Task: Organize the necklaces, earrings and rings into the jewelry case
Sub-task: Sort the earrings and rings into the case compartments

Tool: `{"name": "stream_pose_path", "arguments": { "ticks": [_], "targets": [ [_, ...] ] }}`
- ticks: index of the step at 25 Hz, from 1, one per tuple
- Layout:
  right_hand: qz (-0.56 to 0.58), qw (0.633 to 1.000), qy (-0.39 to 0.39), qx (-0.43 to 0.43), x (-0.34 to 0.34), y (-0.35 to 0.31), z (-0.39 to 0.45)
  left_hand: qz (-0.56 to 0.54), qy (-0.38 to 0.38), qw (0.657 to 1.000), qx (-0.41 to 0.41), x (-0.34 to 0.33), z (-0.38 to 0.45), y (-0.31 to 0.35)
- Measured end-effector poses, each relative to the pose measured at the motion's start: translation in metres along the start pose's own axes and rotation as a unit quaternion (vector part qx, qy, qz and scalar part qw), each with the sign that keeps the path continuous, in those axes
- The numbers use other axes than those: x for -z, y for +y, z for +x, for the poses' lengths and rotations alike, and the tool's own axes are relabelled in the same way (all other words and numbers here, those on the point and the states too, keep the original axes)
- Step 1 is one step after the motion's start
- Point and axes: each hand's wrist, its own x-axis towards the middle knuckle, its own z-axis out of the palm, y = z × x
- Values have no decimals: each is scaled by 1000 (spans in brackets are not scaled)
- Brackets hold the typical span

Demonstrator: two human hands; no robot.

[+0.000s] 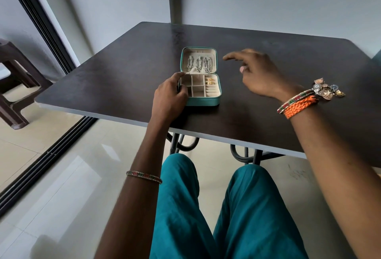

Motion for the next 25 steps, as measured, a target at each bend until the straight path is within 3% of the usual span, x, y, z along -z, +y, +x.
{"name": "stream_pose_path", "arguments": {
  "ticks": [2, 7, 11, 14, 16, 18, 21, 25],
  "targets": [
    [26, 999, 17, -11, 7, 8, -6, -1, 33, 999, -14, 1, 0, 1],
    [35, 998, 49, -36, 22, 44, -46, 151, 141, 971, -123, -3, -17, 17],
    [10, 978, 182, -102, 44, 96, -75, 135, 191, 961, -145, -16, -30, 48],
    [21, 925, 298, -233, 53, 152, -92, 30, 149, 962, -227, -35, -24, 92],
    [62, 895, 290, -334, 57, 184, -96, -45, 57, 964, -257, -60, -11, 122],
    [85, 885, 241, -388, 58, 199, -96, -73, -14, 969, -234, -93, 4, 140],
    [74, 908, 217, -351, 53, 200, -100, -17, -28, 973, -227, -131, 15, 143],
    [41, 920, 224, -319, 49, 196, -103, -3, 40, 960, -276, -136, 15, 135]
  ]
}}
